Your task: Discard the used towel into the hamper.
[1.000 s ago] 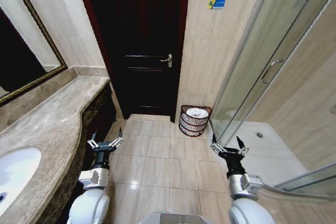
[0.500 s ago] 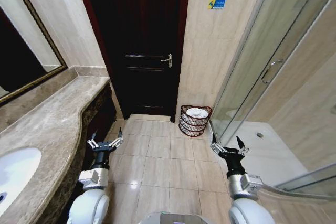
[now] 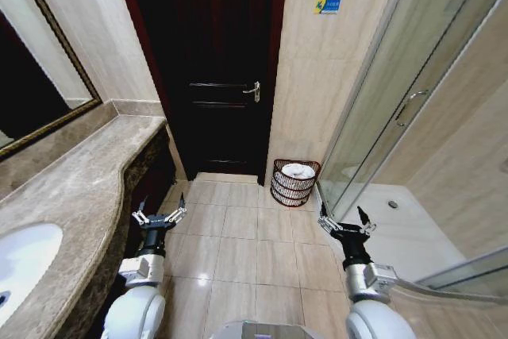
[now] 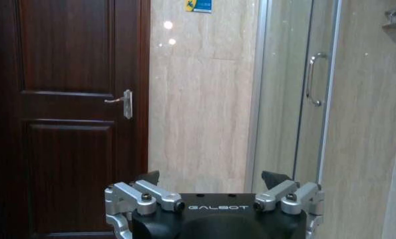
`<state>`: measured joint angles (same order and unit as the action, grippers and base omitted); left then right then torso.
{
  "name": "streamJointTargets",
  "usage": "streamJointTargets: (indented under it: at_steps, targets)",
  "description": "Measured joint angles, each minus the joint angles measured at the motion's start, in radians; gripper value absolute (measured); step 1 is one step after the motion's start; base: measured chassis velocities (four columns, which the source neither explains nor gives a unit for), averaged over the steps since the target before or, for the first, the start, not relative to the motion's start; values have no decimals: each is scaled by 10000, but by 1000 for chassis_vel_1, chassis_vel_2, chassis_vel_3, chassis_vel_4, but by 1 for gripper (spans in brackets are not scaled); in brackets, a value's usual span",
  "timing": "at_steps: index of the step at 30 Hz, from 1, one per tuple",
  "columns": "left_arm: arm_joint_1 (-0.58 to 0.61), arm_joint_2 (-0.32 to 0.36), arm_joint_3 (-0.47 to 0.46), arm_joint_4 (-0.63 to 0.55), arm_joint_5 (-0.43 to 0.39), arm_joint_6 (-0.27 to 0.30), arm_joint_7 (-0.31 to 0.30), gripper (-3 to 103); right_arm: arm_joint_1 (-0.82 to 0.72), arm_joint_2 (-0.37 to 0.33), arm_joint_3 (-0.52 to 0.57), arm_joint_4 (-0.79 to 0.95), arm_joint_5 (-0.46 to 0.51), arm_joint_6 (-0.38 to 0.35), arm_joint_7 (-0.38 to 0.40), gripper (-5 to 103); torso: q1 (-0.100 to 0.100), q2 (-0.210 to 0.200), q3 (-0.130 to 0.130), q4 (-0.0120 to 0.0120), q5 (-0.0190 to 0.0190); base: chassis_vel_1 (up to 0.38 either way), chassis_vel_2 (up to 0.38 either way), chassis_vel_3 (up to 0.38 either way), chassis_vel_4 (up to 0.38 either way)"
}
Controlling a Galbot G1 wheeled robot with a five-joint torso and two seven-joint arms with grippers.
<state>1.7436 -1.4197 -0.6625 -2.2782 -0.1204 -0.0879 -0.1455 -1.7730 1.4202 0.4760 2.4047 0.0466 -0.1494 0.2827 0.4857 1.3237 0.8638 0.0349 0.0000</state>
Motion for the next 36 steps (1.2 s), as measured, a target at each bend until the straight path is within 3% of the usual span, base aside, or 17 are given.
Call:
streamJointTargets:
  at_steps: [36]
  targets:
    - [0,0,-1,2,0,-2,1,100,0,0,0,-2,-1,2,0,100,0,0,0,0,0,0,0,0,0]
